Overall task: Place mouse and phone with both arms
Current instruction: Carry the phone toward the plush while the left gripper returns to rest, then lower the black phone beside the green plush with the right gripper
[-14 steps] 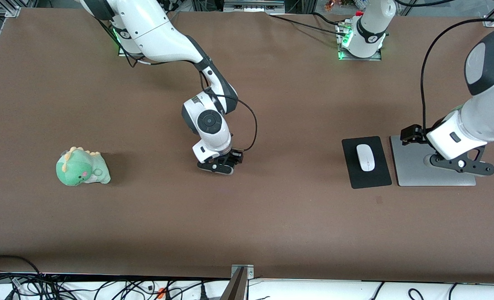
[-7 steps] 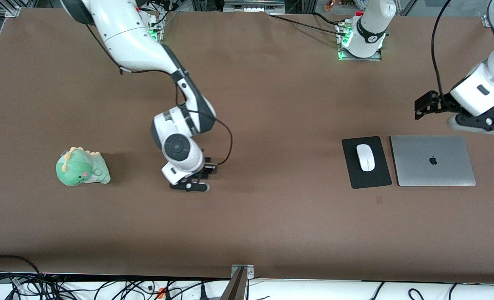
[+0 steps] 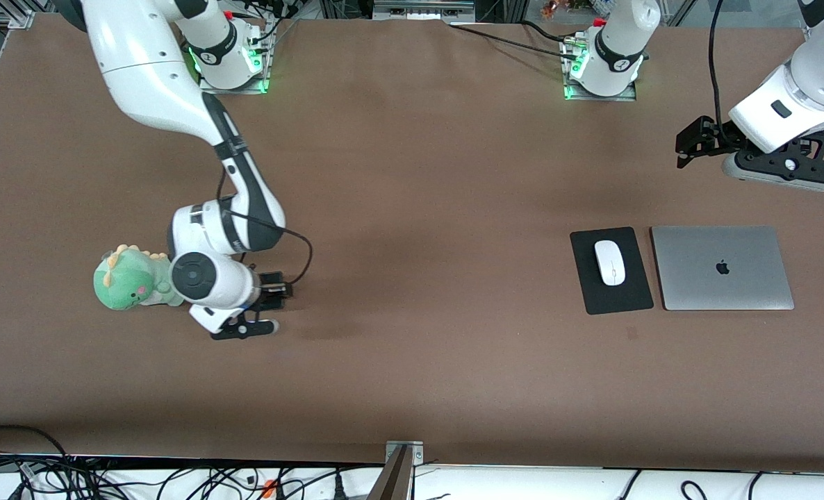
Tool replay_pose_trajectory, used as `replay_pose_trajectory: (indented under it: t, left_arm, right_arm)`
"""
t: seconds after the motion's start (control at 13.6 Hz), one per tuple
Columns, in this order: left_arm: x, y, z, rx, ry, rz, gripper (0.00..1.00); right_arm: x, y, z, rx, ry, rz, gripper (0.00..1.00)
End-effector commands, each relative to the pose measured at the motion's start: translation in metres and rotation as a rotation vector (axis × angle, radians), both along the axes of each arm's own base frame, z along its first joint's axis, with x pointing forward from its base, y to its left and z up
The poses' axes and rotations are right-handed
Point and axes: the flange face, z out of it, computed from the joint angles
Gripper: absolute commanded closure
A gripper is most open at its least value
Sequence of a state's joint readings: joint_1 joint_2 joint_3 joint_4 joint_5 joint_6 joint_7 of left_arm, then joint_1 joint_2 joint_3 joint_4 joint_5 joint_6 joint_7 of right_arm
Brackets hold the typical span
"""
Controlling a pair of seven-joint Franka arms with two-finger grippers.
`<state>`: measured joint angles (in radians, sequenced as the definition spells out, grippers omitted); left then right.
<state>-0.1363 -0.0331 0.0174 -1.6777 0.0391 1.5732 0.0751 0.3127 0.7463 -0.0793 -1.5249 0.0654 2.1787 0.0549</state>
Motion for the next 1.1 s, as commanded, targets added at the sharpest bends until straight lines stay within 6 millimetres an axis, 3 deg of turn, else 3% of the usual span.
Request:
replay_pose_trajectory:
  t: [0.0,0.15,0.44,0.52,0.74,0.88,0.96,1.03]
  left_arm:
    - [-0.001,-0.001,0.004,0.042,-0.001,-0.040,0.00]
    - [0.000,-0.002,0.003,0.041,0.000,-0.041,0.00]
    - [0.008,-0.001,0.001,0.025,-0.006,-0.030,0.00]
    - [0.010,-0.001,0.000,0.025,-0.006,-0.032,0.00]
    - [0.023,-0.001,0.002,0.025,-0.018,-0.018,0.00]
    - [0.023,0.003,0.005,0.023,-0.023,-0.010,0.00]
    - [0.023,0.006,0.005,0.022,-0.023,-0.004,0.00]
    - [0.023,0.007,0.005,0.016,-0.025,0.000,0.00]
  right_arm:
    - [-0.035,-0.039,-0.004,0.013,-0.051,0.054,0.91]
    - [-0.044,-0.060,-0.012,0.002,-0.060,0.073,0.91]
    - [-0.059,-0.079,-0.014,-0.010,-0.044,0.055,0.91]
    - [-0.062,-0.086,-0.015,-0.013,-0.062,0.046,0.87]
    - [-0.061,-0.110,-0.022,-0.015,-0.094,-0.001,0.62]
    - [-0.061,-0.113,-0.023,-0.016,-0.093,-0.009,0.36]
    - [-0.060,-0.112,-0.022,-0.016,-0.093,-0.012,0.13]
    - [-0.060,-0.113,-0.023,-0.017,-0.089,-0.016,0.00]
